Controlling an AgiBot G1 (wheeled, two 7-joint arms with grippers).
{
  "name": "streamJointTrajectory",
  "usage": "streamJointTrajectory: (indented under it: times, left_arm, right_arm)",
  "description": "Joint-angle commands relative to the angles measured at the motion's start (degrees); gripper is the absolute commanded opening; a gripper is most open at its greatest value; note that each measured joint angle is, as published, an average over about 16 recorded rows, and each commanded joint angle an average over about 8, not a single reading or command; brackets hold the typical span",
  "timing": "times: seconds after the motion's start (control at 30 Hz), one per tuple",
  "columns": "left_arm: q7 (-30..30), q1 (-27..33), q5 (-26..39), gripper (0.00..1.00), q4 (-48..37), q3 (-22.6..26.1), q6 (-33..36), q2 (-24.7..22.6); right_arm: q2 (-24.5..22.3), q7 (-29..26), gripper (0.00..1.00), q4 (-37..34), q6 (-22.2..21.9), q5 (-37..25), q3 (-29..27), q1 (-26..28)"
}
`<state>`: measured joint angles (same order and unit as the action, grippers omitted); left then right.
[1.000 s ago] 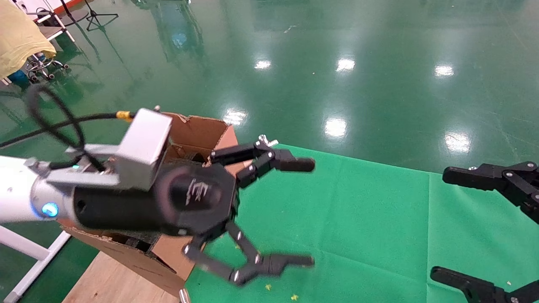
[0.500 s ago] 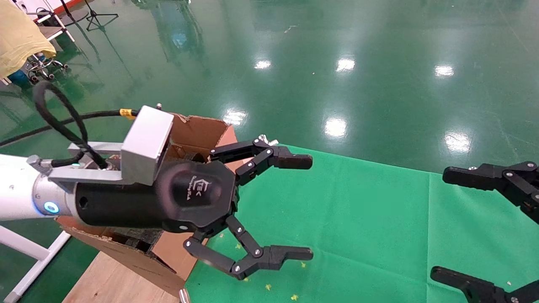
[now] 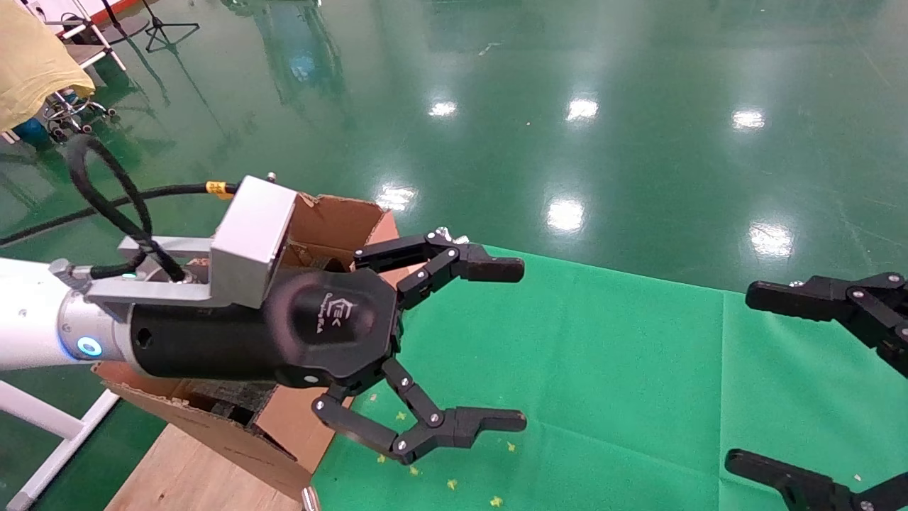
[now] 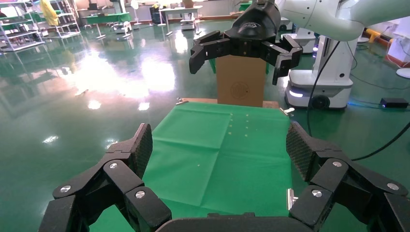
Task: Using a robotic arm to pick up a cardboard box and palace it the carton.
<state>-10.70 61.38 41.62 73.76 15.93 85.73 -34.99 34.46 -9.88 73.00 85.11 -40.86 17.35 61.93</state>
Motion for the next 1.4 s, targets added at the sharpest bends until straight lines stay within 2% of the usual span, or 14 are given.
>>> streamJointTrajectory:
  times: [0.03,1.4]
  left_arm:
    - [0.0,0.0,0.1,1.00,0.0,0.0,0.0,0.0]
    - [-0.1,0.2,0.3,1.00,-0.2,0.1,-0.1,0.0]
  right_arm:
    - [0.0,0.0,1.00,0.0,0.0,0.0,0.0,0.0]
    - [0.0,0.0,1.00,0.0,0.0,0.0,0.0,0.0]
